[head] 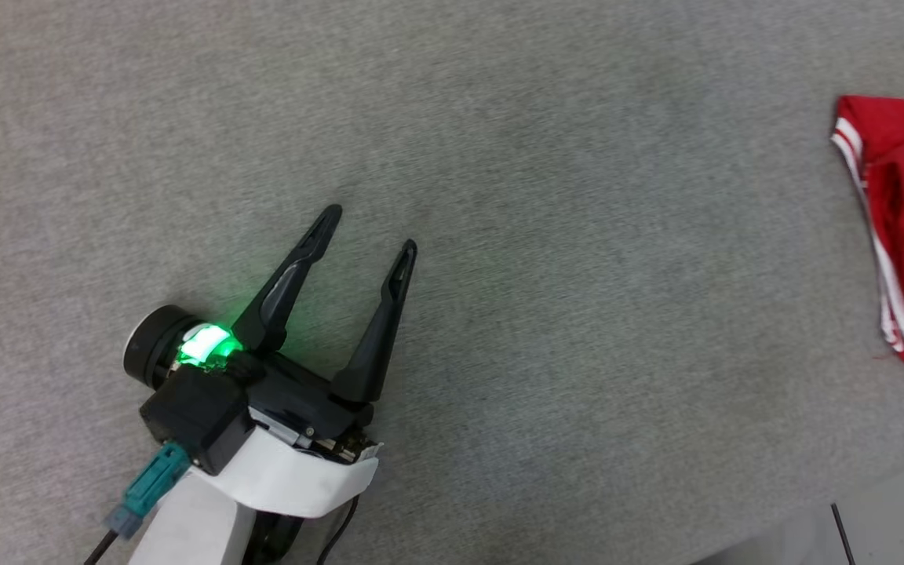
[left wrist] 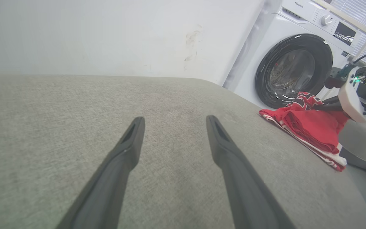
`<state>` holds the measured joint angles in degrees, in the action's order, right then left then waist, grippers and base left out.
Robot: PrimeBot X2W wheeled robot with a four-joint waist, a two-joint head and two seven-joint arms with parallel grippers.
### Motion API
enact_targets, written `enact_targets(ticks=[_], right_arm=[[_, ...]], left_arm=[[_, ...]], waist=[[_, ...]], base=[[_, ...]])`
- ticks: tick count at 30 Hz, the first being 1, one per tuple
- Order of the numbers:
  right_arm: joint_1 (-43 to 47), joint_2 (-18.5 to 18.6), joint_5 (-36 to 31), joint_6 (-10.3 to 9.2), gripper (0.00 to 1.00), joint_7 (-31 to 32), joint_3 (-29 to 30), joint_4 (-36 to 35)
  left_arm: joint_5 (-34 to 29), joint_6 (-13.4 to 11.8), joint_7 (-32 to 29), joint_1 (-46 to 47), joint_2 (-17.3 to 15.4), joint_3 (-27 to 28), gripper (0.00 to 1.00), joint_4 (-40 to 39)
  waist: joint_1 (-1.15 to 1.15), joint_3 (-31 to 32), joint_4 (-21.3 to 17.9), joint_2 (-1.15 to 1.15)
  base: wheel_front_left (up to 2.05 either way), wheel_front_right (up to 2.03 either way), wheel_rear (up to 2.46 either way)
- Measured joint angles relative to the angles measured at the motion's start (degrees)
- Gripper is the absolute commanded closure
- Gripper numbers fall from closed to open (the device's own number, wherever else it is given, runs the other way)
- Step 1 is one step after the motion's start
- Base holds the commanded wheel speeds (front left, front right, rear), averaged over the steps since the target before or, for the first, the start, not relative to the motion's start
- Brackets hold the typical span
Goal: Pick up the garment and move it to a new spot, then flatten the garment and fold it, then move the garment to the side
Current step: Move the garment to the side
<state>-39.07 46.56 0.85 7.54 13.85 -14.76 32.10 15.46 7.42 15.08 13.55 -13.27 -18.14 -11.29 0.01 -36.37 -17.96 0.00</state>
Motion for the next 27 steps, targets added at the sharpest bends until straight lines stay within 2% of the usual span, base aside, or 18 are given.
enact_targets(ticks=[4,5,6,12,16,21,27], right_arm=[[-0.9,-1.0,-1.6,0.00,1.00,-1.8,2.3,3.4],[-1.1,-1.2,-1.9,0.00,0.82,-1.9,2.9,4.0],[-1.2,-1.4,-2.3,0.00,0.00,-2.3,3.1,4.6],[-2.3,-1.8,-4.6,0.00,0.00,-3.9,4.8,5.6],[-2.7,-3.6,-4.8,0.00,0.00,-5.5,6.9,5.2],[-2.5,-7.8,-2.7,0.00,0.00,-9.7,9.4,1.2],[1.7,-14.0,0.9,-0.03,0.00,-14.8,12.6,-8.3]], left_arm=[[0.0,0.1,0.0,0.4,0.2,0.3,0.00,0.0],[0.0,0.1,0.0,0.5,0.3,0.4,0.00,0.0],[0.0,0.1,0.0,0.5,0.5,0.5,0.00,0.0],[0.6,0.1,0.0,0.2,2.0,2.1,0.00,0.6],[0.6,0.1,0.0,-1.3,3.4,3.8,0.00,1.0],[0.8,0.1,0.0,-4.3,6.1,9.2,0.00,1.1],[-0.2,0.1,0.0,-7.6,6.9,14.9,0.00,2.0]], waist=[[0.00,-0.5,1.4,0.00],[0.01,-0.5,1.7,0.00],[0.00,-0.4,1.9,0.00],[0.00,2.2,2.9,0.00],[0.00,5.5,3.5,0.00],[-0.01,10.8,4.5,0.00],[-0.01,17.5,6.3,0.00]], base=[[0.00,0.00,0.00],[0.00,0.00,0.00],[0.00,0.00,0.00],[0.00,0.00,0.00],[0.00,0.00,0.00],[0.00,0.00,0.00],[0.00,0.00,0.00]])
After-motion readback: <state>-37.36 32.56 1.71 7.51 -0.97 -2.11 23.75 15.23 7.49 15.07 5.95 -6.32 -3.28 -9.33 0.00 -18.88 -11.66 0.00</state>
